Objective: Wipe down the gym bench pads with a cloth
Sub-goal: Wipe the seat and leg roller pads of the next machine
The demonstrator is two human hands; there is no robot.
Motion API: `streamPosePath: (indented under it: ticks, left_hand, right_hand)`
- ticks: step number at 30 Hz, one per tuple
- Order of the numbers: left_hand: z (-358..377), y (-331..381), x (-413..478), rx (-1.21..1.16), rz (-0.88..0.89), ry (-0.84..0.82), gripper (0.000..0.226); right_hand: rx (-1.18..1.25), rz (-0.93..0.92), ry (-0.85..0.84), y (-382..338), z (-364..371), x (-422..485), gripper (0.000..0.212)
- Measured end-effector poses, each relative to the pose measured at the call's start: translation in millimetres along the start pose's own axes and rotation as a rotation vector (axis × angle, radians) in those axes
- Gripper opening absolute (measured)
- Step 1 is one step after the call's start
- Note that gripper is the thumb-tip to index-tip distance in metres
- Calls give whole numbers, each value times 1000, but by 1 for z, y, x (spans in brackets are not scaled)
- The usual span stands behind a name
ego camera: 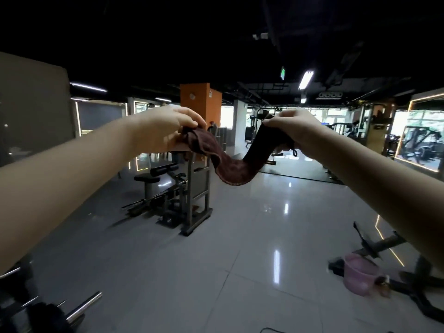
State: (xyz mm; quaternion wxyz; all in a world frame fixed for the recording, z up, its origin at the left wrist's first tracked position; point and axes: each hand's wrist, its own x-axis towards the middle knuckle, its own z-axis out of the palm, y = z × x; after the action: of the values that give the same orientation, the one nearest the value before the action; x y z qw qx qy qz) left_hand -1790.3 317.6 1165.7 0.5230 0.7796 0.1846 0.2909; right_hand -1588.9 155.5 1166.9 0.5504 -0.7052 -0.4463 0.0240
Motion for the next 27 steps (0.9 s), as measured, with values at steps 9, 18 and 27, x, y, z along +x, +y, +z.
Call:
streamPosePath:
  ticks: [9,18,27]
  left_hand:
    - [108,-7,151,-105,-45,-300,32]
    - [200,-35,271,-95,141,-649,20]
    - [285,-44,379,-193,131,-843,24]
  right_hand:
    - [-98,21,113,34,-1,82,19]
    - [86,348,96,110,-61,117,19]
    - [-85,505,504,190,-119,137,30]
